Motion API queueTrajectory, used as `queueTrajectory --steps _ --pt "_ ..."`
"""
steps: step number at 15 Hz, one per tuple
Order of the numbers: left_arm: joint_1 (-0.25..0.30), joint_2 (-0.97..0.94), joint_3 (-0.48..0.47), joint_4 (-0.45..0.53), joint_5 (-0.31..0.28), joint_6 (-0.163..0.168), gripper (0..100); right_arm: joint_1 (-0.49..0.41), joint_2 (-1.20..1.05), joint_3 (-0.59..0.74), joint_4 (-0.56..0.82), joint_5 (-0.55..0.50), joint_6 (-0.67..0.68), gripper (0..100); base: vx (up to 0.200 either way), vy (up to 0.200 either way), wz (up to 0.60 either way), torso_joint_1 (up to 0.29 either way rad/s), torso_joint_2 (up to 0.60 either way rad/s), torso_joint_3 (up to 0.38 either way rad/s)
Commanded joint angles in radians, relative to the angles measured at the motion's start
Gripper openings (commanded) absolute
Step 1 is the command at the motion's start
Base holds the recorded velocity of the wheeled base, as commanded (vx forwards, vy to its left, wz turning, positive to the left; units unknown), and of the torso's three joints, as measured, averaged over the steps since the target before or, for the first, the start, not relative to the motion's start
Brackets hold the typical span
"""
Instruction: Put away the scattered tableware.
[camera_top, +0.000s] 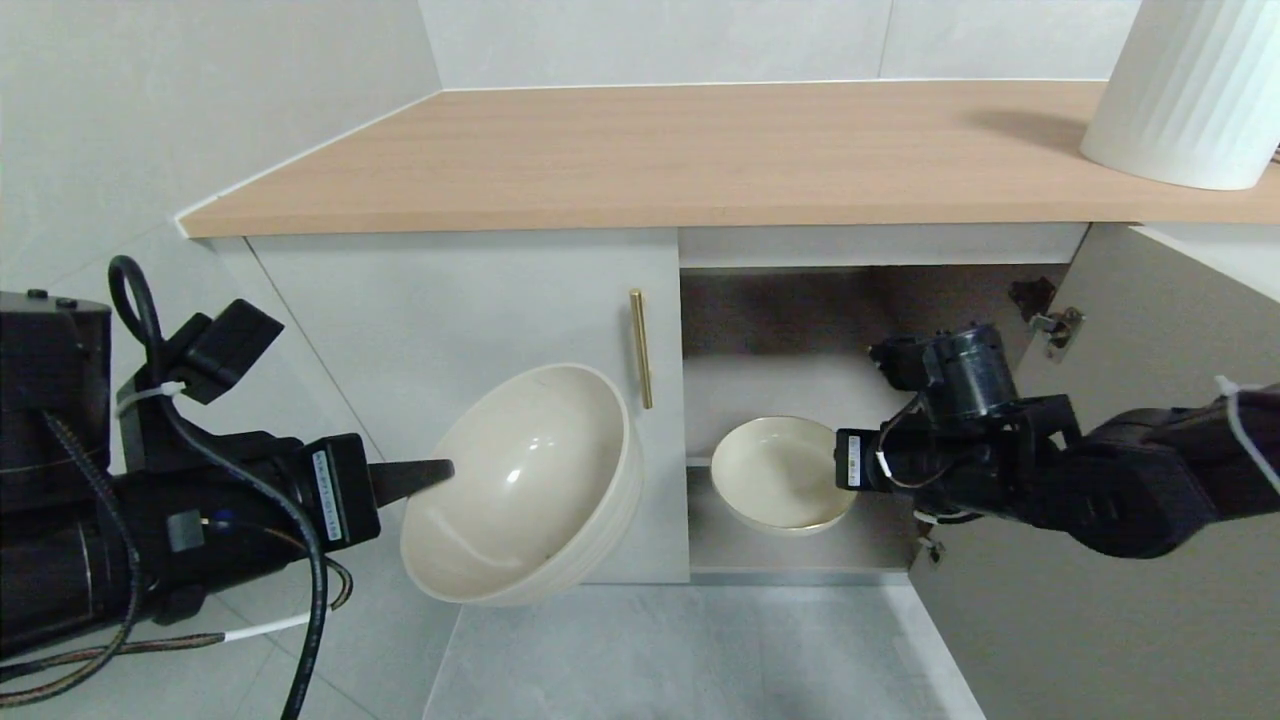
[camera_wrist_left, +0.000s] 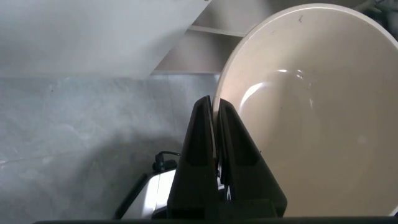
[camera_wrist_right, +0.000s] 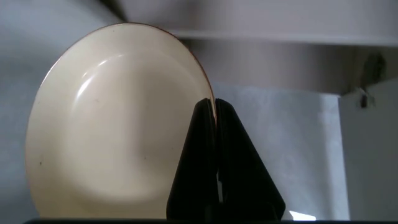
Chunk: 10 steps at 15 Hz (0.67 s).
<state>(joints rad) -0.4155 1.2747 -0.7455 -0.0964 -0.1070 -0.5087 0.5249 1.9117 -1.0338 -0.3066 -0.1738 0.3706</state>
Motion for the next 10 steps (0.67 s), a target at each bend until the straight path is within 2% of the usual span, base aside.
queueTrajectory --steps 1,4,8,10 --pt "0.000 -0.001 0.002 0.000 0.001 -0.001 0 -0.023 0.158 -0.103 -0.012 -0.009 0.011 0 0.000 0.000 0.00 0.000 0.00 0.000" --pt "-0.002 0.002 0.002 0.000 0.000 -0.001 0 -0.065 0.234 -0.152 -0.062 -0.038 0.033 0 0.000 0.000 0.00 0.000 0.00 0.000" --pt "-0.012 0.005 0.003 0.000 0.001 -0.001 0 -0.085 0.362 -0.238 -0.155 -0.223 0.053 0 0.000 0.000 0.00 0.000 0.00 0.000" --pt "-0.014 0.009 0.005 0.000 0.000 -0.001 0 -0.092 0.385 -0.261 -0.160 -0.248 0.057 0 0.000 0.000 0.00 0.000 0.00 0.000"
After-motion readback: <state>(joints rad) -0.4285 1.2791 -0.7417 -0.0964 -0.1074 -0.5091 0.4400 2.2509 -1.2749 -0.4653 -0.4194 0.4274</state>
